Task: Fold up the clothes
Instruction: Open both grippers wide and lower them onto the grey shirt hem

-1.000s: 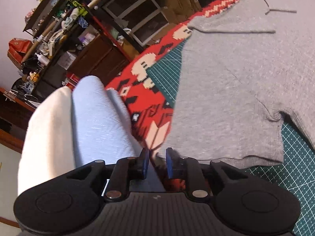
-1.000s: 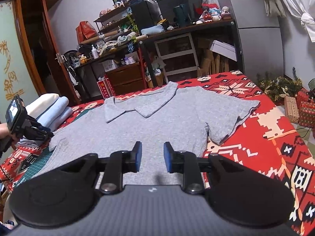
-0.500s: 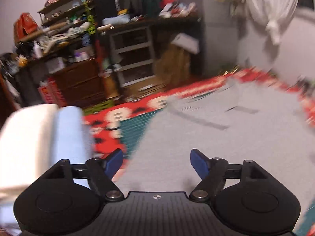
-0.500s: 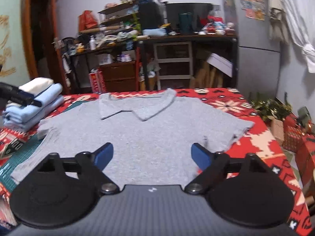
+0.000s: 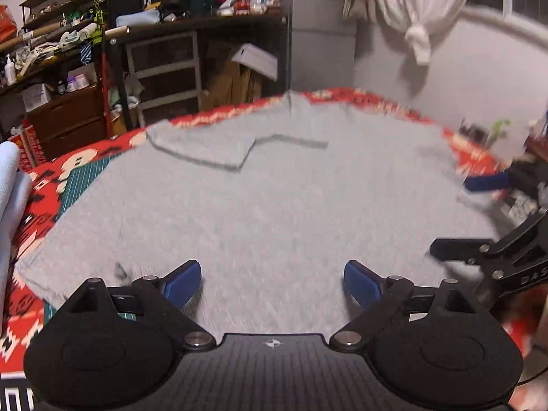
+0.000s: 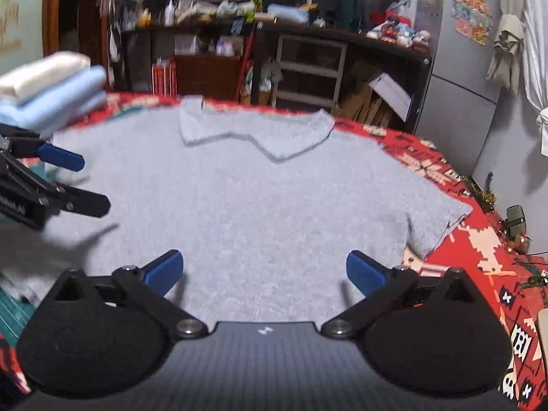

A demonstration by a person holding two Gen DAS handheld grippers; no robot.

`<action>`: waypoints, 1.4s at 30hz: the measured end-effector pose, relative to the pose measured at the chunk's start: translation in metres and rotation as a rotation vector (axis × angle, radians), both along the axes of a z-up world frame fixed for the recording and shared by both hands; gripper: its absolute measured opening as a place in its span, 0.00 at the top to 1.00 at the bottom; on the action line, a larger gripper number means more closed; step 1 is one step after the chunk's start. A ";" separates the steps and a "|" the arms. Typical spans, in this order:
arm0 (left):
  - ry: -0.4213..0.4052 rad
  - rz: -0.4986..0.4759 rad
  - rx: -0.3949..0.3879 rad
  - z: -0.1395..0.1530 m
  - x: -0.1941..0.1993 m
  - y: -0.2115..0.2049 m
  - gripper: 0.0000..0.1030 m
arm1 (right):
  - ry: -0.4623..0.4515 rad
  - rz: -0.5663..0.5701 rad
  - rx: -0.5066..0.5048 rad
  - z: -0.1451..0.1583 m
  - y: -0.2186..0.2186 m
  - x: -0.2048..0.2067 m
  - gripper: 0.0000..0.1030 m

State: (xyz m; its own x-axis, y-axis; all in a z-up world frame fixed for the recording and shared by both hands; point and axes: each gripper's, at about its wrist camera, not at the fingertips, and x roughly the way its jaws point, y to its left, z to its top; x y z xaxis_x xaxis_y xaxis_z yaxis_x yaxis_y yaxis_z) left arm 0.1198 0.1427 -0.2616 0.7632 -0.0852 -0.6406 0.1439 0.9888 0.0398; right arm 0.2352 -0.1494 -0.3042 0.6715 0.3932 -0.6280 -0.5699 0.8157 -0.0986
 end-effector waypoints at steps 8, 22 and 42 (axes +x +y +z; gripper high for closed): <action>-0.011 0.113 -0.018 -0.004 -0.014 0.001 0.00 | 0.034 -0.093 0.067 -0.010 -0.001 -0.002 0.00; 0.070 0.061 -0.031 -0.001 -0.032 0.003 0.00 | 0.088 -0.104 0.050 -0.008 -0.010 -0.010 0.00; 0.018 -0.019 -0.102 0.008 -0.077 0.002 0.42 | -0.100 -0.085 0.175 0.020 -0.038 -0.077 0.19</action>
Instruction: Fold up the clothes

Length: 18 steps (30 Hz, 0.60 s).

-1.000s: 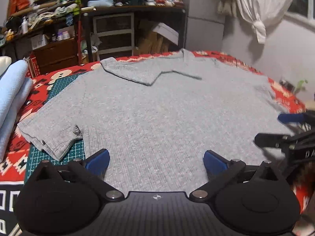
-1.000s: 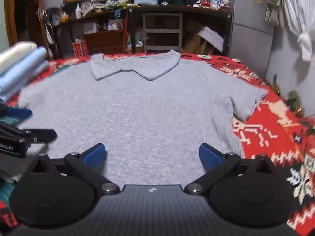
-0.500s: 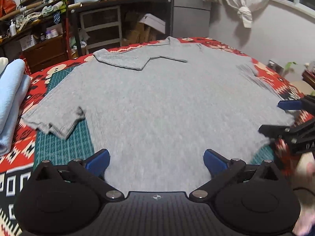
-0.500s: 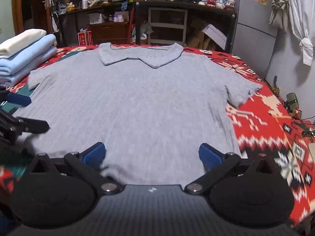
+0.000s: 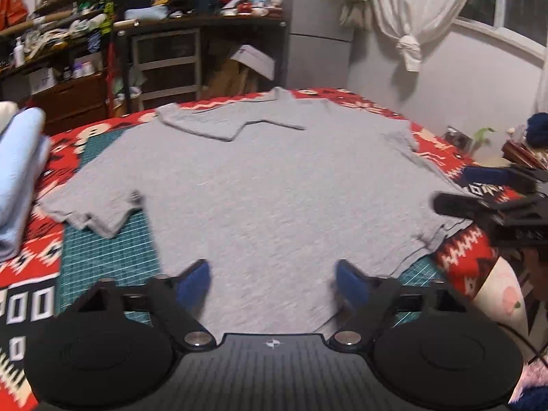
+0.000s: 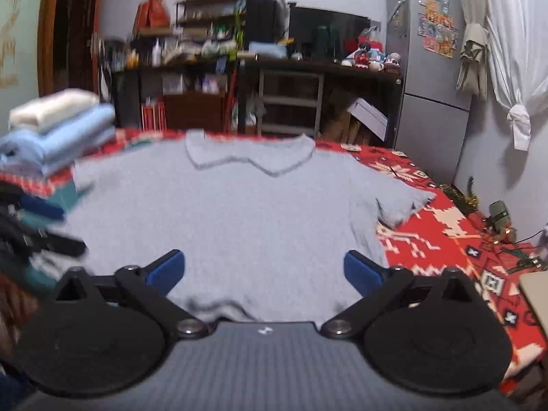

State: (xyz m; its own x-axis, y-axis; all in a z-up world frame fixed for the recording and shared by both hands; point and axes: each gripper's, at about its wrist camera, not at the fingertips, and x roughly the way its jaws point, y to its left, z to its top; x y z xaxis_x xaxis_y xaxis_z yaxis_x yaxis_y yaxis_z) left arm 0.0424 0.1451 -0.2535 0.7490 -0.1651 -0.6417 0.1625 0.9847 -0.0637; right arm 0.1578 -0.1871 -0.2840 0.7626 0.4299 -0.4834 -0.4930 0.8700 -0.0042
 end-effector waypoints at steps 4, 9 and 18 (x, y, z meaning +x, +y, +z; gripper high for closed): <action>-0.013 0.013 0.021 -0.003 0.003 -0.007 0.66 | 0.090 -0.023 -0.012 -0.011 0.008 0.013 0.64; -0.030 -0.028 0.064 -0.004 -0.013 -0.003 0.67 | 0.046 0.010 -0.092 -0.025 0.008 -0.006 0.81; -0.011 -0.006 0.045 -0.003 -0.028 0.011 0.66 | -0.054 0.037 -0.071 -0.009 -0.015 -0.035 0.78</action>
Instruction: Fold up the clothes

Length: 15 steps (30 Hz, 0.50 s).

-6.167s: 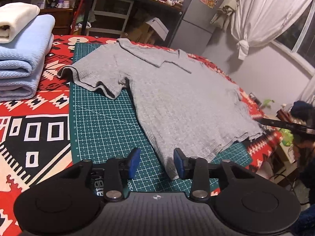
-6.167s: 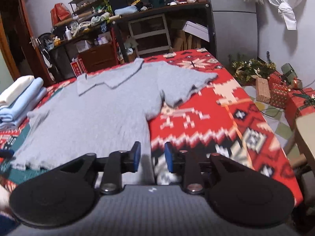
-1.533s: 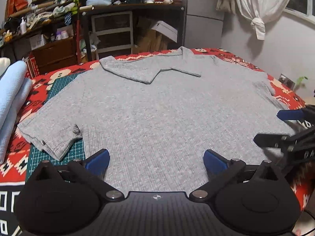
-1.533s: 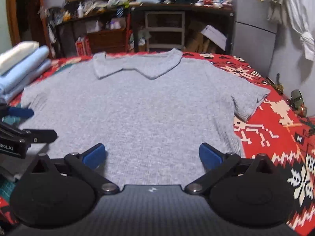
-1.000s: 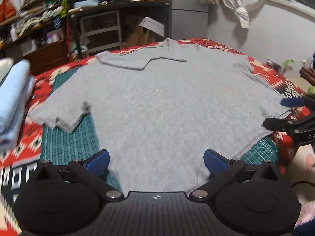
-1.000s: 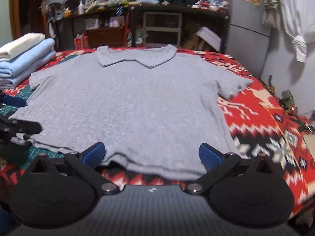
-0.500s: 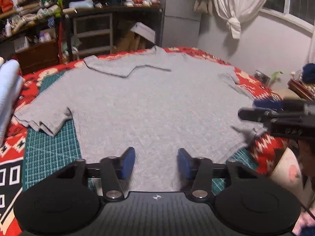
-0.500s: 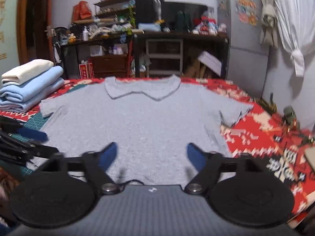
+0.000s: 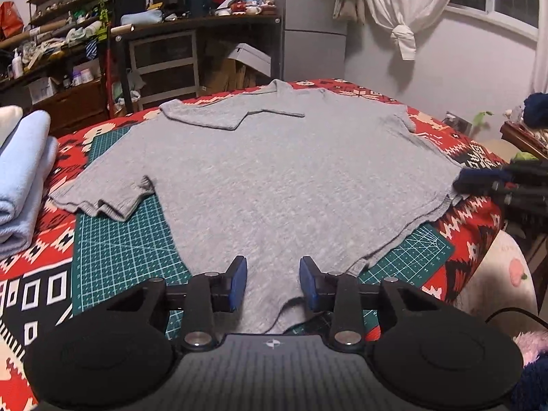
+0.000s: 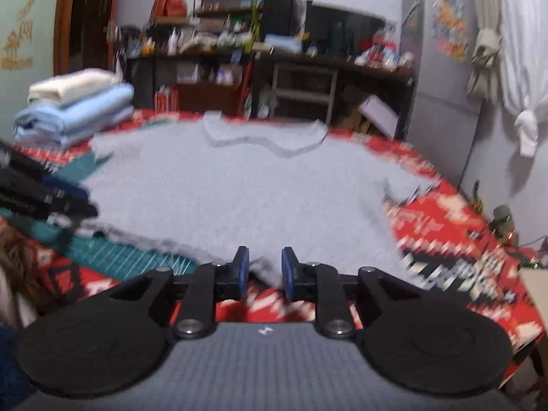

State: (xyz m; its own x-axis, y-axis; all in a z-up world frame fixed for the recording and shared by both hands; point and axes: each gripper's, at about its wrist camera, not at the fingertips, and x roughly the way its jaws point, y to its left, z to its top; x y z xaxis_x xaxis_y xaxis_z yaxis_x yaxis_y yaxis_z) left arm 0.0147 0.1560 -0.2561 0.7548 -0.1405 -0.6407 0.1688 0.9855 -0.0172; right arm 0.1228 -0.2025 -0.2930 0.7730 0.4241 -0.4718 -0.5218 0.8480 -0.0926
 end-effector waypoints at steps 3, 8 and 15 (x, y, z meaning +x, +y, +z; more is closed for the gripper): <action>0.002 -0.001 -0.004 0.000 -0.001 0.002 0.66 | -0.005 -0.059 0.004 0.004 -0.011 0.015 0.78; 0.002 -0.003 0.012 -0.001 -0.003 0.003 0.66 | 0.043 -0.116 -0.035 -0.014 -0.030 0.036 0.79; 0.014 -0.013 0.013 0.001 -0.005 0.007 0.66 | 0.046 -0.142 0.034 -0.023 -0.073 0.024 0.81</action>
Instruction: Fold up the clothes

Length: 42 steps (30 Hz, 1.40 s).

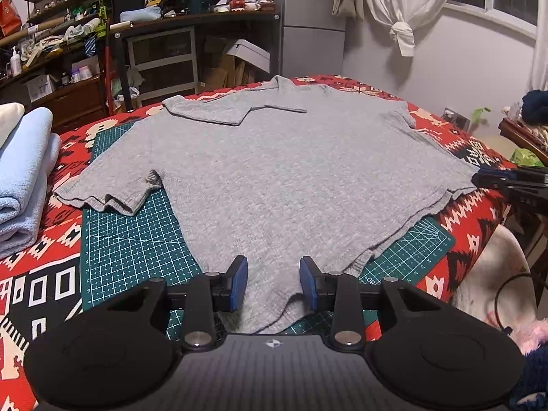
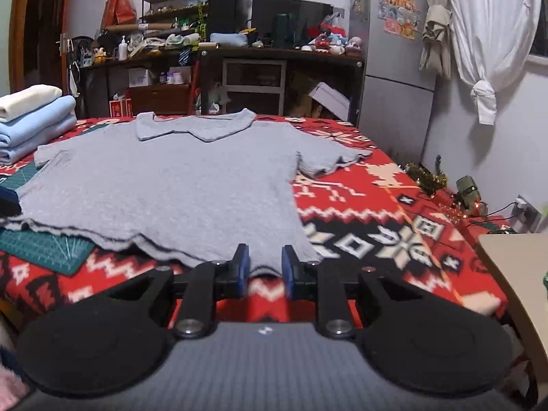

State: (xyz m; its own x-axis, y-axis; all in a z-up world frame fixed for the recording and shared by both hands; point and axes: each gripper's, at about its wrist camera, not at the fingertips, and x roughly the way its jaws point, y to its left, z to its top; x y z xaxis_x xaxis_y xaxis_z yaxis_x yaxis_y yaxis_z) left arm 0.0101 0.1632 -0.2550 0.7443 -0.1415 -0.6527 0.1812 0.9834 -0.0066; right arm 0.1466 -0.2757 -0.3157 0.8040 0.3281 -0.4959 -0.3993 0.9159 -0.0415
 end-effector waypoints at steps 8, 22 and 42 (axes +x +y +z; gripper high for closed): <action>0.010 0.006 -0.019 0.001 0.002 0.001 0.66 | -0.011 0.015 0.039 0.019 0.008 0.025 0.79; 0.015 0.002 -0.057 0.001 -0.001 0.010 0.66 | 0.045 -0.023 0.125 0.012 -0.013 0.028 0.85; 0.012 0.001 -0.077 0.001 -0.002 0.012 0.66 | 0.125 -0.007 0.045 0.003 0.026 0.120 1.00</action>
